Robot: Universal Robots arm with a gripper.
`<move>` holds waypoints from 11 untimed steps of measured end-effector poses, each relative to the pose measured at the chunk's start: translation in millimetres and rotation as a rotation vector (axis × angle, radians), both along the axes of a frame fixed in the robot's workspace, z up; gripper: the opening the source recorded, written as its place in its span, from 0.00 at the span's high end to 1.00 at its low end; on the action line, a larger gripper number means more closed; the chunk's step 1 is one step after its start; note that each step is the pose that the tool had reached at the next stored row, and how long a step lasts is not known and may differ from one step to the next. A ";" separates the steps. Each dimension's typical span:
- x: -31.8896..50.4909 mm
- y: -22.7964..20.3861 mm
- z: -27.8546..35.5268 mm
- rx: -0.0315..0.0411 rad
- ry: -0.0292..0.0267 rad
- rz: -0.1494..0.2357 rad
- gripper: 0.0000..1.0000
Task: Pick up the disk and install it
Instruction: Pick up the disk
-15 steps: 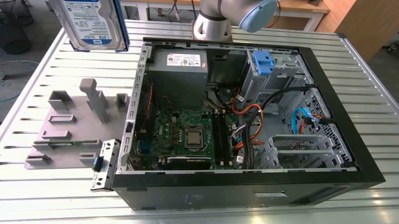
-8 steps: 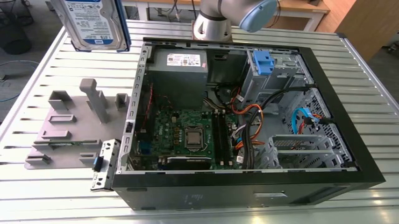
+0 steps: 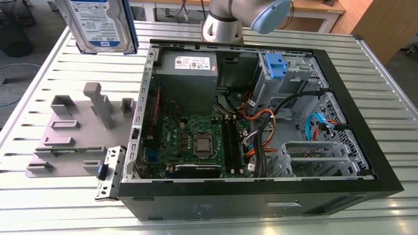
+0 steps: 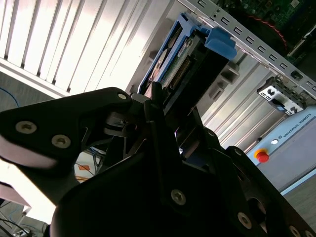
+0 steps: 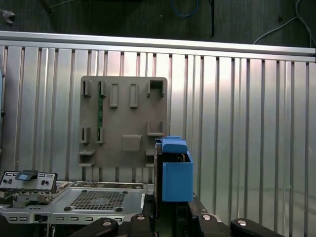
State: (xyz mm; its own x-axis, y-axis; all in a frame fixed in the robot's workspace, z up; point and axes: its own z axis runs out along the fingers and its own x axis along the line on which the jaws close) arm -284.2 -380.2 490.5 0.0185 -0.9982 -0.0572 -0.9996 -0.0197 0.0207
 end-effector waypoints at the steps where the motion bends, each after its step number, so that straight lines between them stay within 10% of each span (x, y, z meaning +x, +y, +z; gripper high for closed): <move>1: 0.6 0.0 0.0 0.0000 0.0000 0.000 0.65; 11: 7.7 0.2 0.0 0.0000 0.0000 0.000 0.65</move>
State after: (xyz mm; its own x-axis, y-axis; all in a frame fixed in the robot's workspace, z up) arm -276.4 -380.0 490.5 0.0185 -0.9982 -0.0572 -0.9996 -0.0197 0.0207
